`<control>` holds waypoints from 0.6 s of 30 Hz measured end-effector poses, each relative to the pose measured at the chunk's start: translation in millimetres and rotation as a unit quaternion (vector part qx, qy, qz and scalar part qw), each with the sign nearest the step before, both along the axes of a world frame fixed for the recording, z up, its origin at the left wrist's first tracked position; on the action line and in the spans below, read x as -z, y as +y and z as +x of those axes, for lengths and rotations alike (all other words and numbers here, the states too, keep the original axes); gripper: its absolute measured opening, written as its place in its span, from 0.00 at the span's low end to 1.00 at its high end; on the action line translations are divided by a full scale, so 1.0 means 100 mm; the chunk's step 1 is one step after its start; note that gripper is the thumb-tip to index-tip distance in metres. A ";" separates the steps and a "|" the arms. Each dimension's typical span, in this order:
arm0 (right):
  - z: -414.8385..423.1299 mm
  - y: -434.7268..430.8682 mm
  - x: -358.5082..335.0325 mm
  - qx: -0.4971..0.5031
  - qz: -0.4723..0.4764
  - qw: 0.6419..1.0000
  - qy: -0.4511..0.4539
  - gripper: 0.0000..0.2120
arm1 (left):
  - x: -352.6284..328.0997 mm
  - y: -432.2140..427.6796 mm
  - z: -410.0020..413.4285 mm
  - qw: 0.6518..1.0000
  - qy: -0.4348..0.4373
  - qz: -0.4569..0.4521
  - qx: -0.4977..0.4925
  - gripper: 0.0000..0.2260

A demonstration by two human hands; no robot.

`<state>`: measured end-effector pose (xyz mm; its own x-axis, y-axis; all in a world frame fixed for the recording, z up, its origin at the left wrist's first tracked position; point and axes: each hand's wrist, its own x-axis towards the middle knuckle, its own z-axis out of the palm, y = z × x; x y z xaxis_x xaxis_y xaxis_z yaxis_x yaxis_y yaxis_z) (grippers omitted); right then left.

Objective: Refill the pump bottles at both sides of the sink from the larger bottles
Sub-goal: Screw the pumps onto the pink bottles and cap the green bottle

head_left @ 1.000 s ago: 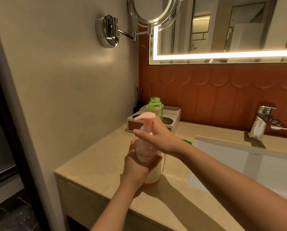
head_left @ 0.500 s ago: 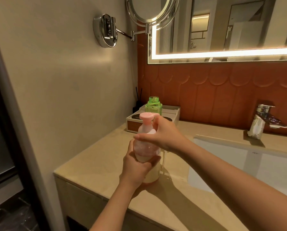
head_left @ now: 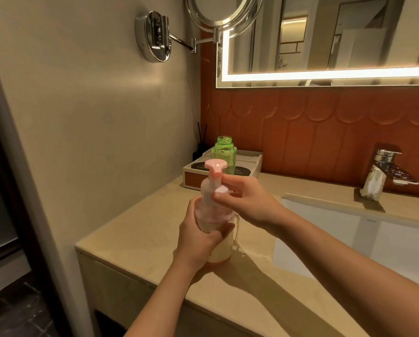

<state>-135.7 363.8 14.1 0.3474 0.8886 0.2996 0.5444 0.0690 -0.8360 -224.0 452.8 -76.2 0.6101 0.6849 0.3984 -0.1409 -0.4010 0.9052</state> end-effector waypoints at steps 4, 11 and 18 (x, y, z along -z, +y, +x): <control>-0.06 0.15 0.03 0.178 0.011 0.975 -0.135 0.26 | 0.01 0.00 0.01 0.999 -0.024 -0.030 0.002 0.27; -0.19 0.24 0.03 0.127 -0.034 0.974 -0.186 0.28 | -0.02 -0.03 0.02 0.998 -0.002 -0.055 -0.020 0.44; 0.06 0.03 -0.15 -0.039 -0.078 0.996 -0.033 0.18 | -0.01 0.00 -0.01 1.000 0.010 -0.015 0.000 0.30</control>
<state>-129.7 366.6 29.0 0.2588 0.9500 0.1747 0.5962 -0.0148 -0.8027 -224.7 452.5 -75.4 0.6173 0.6968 0.3652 -0.1223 -0.3736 0.9195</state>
